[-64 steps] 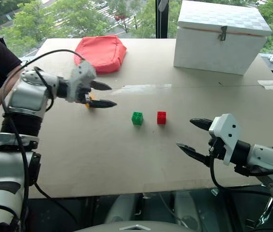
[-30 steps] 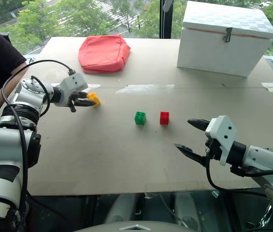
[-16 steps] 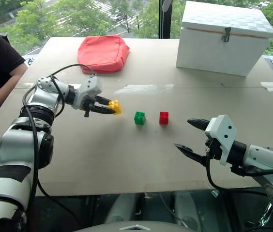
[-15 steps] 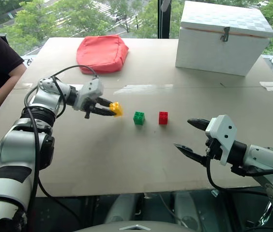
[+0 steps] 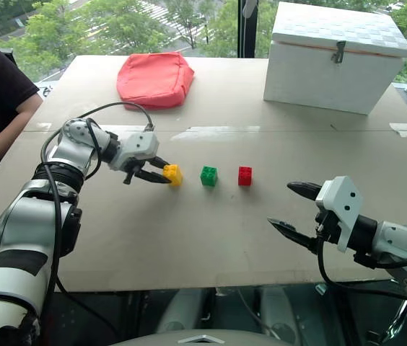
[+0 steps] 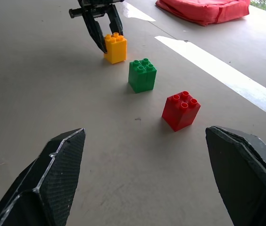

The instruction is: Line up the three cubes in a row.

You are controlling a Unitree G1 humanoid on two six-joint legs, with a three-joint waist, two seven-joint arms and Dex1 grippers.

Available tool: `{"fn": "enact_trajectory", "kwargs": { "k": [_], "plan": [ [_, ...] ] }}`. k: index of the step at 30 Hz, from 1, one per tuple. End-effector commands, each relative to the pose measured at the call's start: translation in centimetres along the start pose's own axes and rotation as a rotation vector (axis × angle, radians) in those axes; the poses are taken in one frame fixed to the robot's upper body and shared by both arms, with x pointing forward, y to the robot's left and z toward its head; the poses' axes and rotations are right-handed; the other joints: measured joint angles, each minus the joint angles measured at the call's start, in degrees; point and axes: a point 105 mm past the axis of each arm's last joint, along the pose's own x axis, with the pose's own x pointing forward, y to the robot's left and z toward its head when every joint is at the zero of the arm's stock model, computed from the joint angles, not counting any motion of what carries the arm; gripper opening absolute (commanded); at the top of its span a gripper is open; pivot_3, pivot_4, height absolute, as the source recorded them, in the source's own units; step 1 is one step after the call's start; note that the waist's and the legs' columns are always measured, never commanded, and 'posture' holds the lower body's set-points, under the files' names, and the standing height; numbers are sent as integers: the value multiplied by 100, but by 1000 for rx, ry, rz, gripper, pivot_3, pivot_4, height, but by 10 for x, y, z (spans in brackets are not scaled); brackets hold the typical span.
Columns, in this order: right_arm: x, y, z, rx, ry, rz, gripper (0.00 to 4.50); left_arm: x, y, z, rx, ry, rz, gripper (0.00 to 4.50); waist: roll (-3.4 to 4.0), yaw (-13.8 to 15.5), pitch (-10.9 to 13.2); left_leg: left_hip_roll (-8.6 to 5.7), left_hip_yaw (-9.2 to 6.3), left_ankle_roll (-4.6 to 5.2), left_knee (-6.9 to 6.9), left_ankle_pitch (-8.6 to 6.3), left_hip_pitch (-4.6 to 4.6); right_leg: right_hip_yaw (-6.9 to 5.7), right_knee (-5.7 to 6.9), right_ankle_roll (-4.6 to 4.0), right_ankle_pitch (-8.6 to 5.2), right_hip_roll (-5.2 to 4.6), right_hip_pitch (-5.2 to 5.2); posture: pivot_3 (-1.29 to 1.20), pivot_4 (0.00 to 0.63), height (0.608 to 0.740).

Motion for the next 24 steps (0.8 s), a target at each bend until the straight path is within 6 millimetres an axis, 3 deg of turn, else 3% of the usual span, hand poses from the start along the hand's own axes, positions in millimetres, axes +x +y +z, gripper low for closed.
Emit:
{"fn": "enact_trajectory", "kwargs": {
  "k": [1, 5, 6, 8, 11, 14, 19, 24],
  "plan": [
    [-4, -1, 10, -46, -31, -15, 4197, -8, 8, 8, 39, 6, 35, 1374, 0, 0, 0, 0, 0, 0, 0, 0, 0, 0, 0, 0, 0, 0, 0, 0, 150, 740],
    [-4, -1, 11, -51, -30, -22, 4197, -7, 4, 7, 27, 7, -2, 1374, 0, -1, 0, 0, 1, 0, 0, 0, 0, 0, 0, 0, 0, 0, 0, 0, 150, 740],
    [-4, -1, 12, -51, -31, -23, 4197, -7, 5, 8, 23, -1, 5, 2310, 0, -1, 0, 0, 1, 0, 0, 0, 0, 0, 0, 0, 0, 0, 0, 0, 150, 740],
    [-3, -1, 12, -51, -31, -23, 4197, -7, 6, 9, 22, -6, 8, 3006, 0, -1, 0, 0, 1, 0, 0, 0, 0, 0, 0, 0, 0, 1, 0, 0, 150, 740],
    [-3, -2, 12, -51, -29, -27, 4197, -12, 7, 10, 9, -33, 29, 4434, 0, -1, 0, 0, 0, 0, 0, 0, 0, 0, 0, 0, 0, 0, 0, 0, 150, 740],
    [-6, -2, 11, -53, -23, -35, 4197, -23, 8, 9, -20, -91, 83, 4434, 0, -4, 0, 0, 1, 0, 0, 0, 0, 0, 0, 0, 0, 0, 0, 0, 150, 740],
    [-19, -11, -2, -50, 22, -105, 4197, -57, 8, 9, -137, -260, 271, 4434, 3, -26, -1, 7, -13, 0, 0, 0, 2, 3, 0, 0, 0, 2, -1, 0, 150, 740],
    [-35, -26, -18, -49, 60, -210, 4197, -69, -34, 14, -331, -438, 490, 4434, 8, -95, -3, 25, -13, -2, -2, -1, 11, 13, 3, -1, 0, -6, 3, 0, 150, 740]
  ]
}}
